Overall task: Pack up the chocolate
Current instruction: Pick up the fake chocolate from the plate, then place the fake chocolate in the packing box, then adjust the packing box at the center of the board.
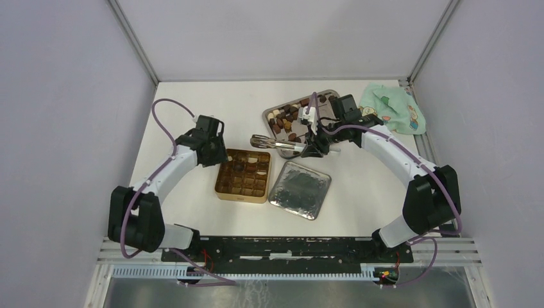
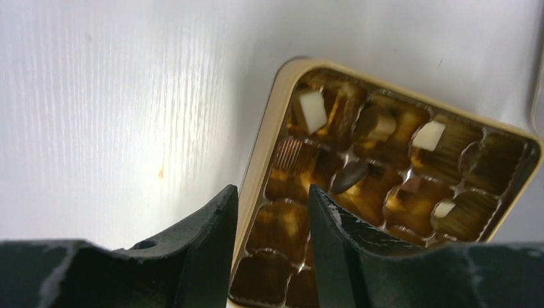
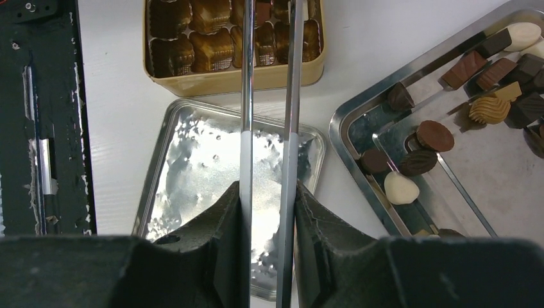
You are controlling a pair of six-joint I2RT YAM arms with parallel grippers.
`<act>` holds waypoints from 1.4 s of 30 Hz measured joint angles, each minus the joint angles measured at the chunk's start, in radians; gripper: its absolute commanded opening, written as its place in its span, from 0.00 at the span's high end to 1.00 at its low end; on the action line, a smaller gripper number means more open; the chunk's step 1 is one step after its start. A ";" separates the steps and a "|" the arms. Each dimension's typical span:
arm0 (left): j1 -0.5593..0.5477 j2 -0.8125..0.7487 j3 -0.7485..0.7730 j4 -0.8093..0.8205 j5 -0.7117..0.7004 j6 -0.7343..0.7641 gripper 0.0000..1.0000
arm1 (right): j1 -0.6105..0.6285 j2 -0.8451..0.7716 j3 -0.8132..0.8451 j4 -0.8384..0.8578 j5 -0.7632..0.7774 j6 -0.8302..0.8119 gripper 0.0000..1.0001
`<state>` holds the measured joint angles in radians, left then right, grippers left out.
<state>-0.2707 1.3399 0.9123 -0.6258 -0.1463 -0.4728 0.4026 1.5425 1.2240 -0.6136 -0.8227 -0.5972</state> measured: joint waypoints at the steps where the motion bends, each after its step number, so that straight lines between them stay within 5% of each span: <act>1: 0.005 0.026 0.023 0.006 0.002 0.016 0.49 | -0.001 -0.001 -0.003 0.003 0.000 0.000 1.00; 14: 0.068 0.301 0.194 0.075 0.102 0.133 0.62 | -0.002 -0.032 -0.064 0.015 0.002 0.002 1.00; 24: 0.068 0.330 0.207 0.074 0.122 0.174 0.96 | -0.002 -0.037 -0.064 0.014 0.003 0.002 1.00; 29: 0.066 0.323 0.204 0.083 0.114 0.179 0.98 | -0.001 -0.037 -0.064 0.014 0.000 0.002 1.00; 34: 0.066 0.243 0.142 0.087 0.077 0.179 0.98 | 0.003 -0.040 -0.064 0.011 -0.003 0.000 1.00; 42: 0.061 -0.117 -0.046 0.202 0.016 0.180 0.98 | 0.005 -0.043 -0.019 -0.046 -0.033 -0.023 1.00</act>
<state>-0.2092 1.2232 0.8661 -0.4236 -0.1299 -0.2928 0.4080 1.4998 1.2049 -0.6594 -0.8555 -0.6197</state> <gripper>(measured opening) 0.039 0.352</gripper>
